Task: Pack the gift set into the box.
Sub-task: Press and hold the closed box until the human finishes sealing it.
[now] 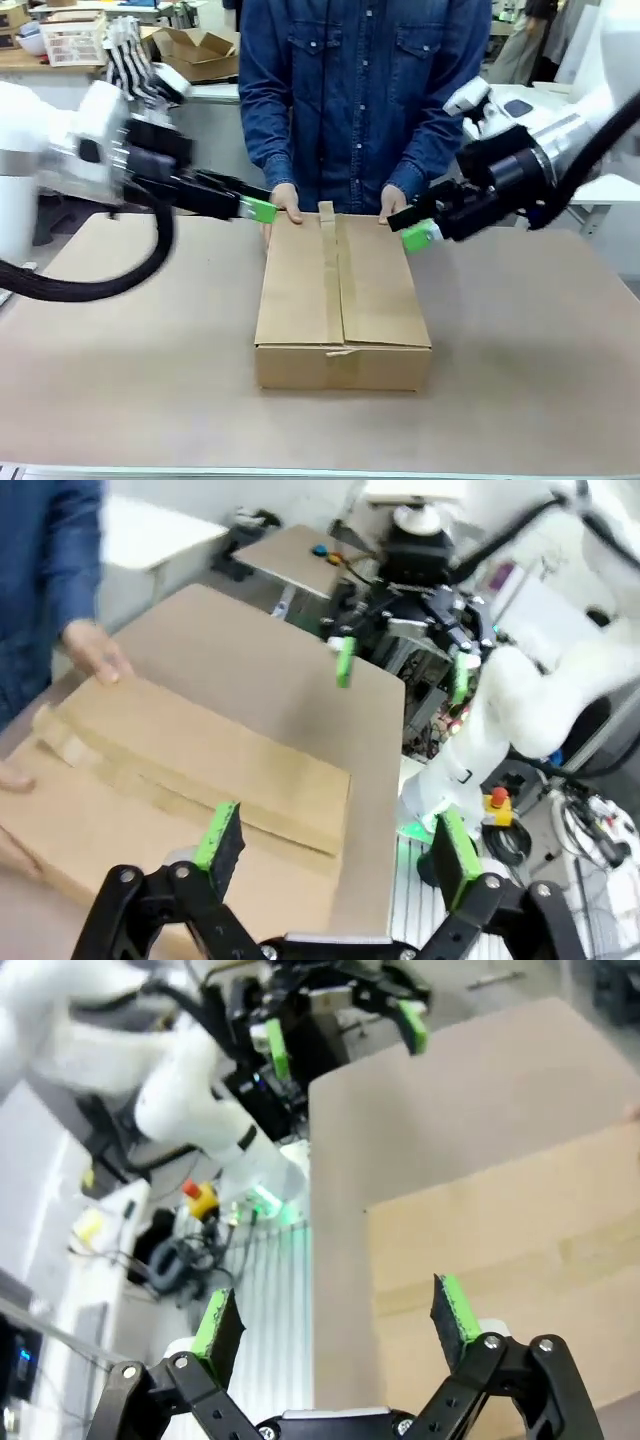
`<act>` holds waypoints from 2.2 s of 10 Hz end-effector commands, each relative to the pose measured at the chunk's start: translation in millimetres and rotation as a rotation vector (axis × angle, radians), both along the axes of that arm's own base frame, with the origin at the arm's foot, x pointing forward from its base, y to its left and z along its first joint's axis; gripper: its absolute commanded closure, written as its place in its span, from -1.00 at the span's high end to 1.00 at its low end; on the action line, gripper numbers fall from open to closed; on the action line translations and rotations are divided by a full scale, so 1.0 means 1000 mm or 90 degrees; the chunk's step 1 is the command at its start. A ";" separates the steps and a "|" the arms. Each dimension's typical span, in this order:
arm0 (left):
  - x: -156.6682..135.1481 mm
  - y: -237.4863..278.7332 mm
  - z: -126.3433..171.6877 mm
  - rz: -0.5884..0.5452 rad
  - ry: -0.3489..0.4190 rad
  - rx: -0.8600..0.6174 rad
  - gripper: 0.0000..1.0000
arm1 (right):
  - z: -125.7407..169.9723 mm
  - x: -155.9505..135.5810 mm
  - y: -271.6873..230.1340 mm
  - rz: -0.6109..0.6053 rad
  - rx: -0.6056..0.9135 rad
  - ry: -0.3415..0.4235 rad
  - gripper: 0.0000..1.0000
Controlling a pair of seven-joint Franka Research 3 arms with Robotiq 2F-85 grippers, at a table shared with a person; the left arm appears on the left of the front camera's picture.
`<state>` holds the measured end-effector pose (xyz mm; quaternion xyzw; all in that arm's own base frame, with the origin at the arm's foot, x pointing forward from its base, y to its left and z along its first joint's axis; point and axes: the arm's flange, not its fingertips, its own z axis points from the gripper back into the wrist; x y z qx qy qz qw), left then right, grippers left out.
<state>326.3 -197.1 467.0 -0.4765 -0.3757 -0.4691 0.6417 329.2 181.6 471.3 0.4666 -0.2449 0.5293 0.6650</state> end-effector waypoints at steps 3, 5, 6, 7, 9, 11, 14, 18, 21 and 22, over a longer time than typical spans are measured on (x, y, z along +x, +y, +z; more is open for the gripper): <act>0.040 -0.020 -0.086 -0.062 -0.198 -0.100 1.00 | -0.076 0.058 -0.037 0.060 0.063 -0.216 1.00; 0.043 -0.026 -0.128 -0.057 -0.234 -0.023 1.00 | -0.103 0.066 -0.023 0.037 0.007 -0.238 1.00; 0.044 -0.029 -0.146 -0.065 -0.228 0.013 1.00 | -0.118 0.070 -0.016 0.005 -0.022 -0.218 1.00; 0.050 -0.021 -0.144 -0.022 -0.117 0.040 1.00 | -0.117 0.068 -0.012 -0.028 -0.019 -0.050 1.00; 0.037 -0.017 -0.136 -0.065 -0.224 -0.015 1.00 | -0.123 0.063 -0.028 0.015 -0.022 -0.158 1.00; 0.048 -0.020 -0.161 -0.035 -0.199 0.032 1.00 | -0.136 0.079 -0.020 0.024 0.033 -0.237 1.00; 0.055 -0.024 -0.172 -0.017 -0.219 0.033 1.00 | -0.156 0.086 -0.015 -0.013 0.077 -0.239 1.00; 0.061 -0.026 -0.189 -0.008 -0.220 0.049 1.00 | -0.168 0.089 -0.022 -0.011 0.021 -0.208 1.00; 0.064 -0.025 -0.196 -0.021 -0.197 0.068 1.00 | -0.163 0.085 -0.021 -0.009 0.044 -0.201 1.00; 0.063 -0.025 -0.173 -0.021 -0.201 0.031 1.00 | -0.163 0.085 -0.021 -0.009 0.044 -0.201 1.00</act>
